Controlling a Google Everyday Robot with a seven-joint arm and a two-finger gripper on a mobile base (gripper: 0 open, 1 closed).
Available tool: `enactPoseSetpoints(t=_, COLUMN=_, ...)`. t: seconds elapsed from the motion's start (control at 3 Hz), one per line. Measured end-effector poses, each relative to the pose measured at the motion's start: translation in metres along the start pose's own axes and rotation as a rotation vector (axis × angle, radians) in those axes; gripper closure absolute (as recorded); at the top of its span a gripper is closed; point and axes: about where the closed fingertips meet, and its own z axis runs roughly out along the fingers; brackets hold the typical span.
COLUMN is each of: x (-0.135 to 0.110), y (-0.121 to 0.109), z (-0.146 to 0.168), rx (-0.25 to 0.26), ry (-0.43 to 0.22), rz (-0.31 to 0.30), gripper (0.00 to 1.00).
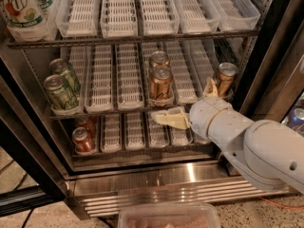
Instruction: Pick orange can from middle shelf of fridge
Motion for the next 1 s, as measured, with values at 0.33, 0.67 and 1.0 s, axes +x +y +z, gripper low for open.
enactPoseSetpoints(t=0.33, x=0.001, y=0.004, z=0.005, rx=-0.009, ry=-0.005, rz=-0.002, gripper=0.23)
enactPoseSetpoints(t=0.67, x=0.008, y=0.01, z=0.017, rx=-0.011, ry=-0.013, rz=-0.007, gripper=0.24)
enactPoseSetpoints(t=1.0, x=0.009, y=0.015, z=0.03, rx=-0.016, ry=-0.034, rz=-0.015, gripper=0.19)
